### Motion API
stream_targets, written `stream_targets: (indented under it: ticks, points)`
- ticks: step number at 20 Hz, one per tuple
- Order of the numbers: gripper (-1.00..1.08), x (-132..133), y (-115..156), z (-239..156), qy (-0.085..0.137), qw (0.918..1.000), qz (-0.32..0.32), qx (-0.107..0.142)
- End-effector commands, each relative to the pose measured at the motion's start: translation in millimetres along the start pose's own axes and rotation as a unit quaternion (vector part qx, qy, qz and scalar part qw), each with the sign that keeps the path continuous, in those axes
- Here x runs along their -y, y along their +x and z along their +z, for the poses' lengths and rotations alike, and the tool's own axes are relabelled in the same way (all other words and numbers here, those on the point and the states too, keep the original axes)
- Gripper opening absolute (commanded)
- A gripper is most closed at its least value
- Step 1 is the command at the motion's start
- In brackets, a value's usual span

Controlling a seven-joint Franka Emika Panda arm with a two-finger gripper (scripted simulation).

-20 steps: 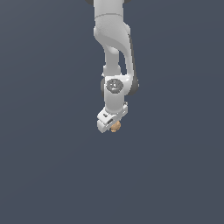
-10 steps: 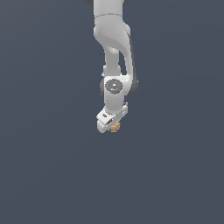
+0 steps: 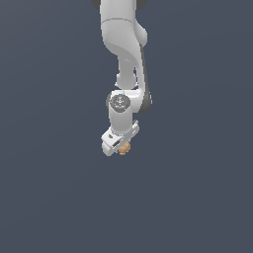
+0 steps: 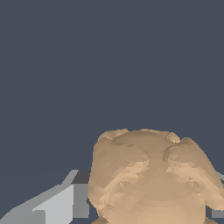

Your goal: Pick up the object and move it to a goal position.

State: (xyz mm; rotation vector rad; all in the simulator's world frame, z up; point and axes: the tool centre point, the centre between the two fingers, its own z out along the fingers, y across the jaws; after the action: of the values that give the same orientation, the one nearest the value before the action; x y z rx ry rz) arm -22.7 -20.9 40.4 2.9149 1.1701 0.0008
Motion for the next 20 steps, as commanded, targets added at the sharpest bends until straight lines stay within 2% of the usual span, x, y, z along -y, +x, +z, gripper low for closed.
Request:
stream_targets:
  ticks: [1,11,20]
  points:
    - [-1.0,-16.4,0.2,-0.3,0.0,1.0,0.0,0.0]
    - [-1.0,-90.1,3.4,-0.5,0.0,1.0,0.0,0.0]
    - [-1.0,-145.1,6.6,-0.8,0.0,1.0,0.0,0.0]
